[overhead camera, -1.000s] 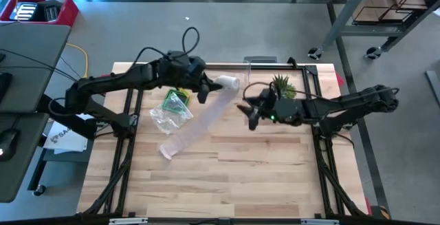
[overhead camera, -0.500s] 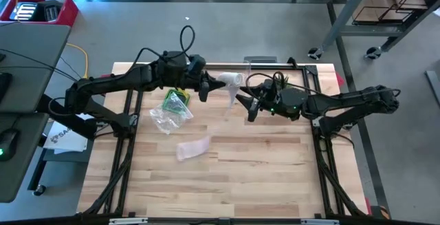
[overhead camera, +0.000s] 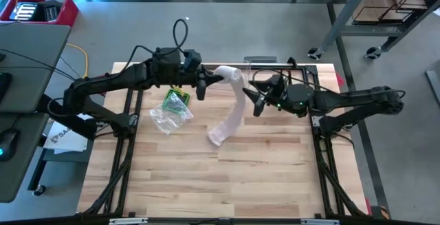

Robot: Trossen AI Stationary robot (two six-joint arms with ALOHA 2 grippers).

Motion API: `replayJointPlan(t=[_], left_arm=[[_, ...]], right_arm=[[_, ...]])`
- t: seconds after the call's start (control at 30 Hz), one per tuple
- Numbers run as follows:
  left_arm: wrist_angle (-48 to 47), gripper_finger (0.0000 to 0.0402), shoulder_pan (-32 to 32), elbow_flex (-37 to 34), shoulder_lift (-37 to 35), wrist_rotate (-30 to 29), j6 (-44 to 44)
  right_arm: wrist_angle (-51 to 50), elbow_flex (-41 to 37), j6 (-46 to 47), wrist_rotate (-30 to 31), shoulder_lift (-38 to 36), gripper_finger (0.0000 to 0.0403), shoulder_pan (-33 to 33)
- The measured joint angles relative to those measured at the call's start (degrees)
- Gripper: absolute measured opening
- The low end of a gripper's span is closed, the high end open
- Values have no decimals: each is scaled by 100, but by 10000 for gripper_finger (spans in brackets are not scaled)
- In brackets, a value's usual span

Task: Roll bandage
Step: Roll the bandage

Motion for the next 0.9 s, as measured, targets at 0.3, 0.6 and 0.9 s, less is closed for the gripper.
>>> replayJointPlan(t=[0.3,0.6,0.9], left_arm=[[-243,0,0,-2,-9,-24,77],[-229,0,-9,-2,-9,-85,77],[-229,0,-7,-2,-9,-156,177]], right_arm=[[-905,0,890,-817,292,204,162],[-927,0,1317,793,800,204,420],[-781,0,900,635,477,204,458]])
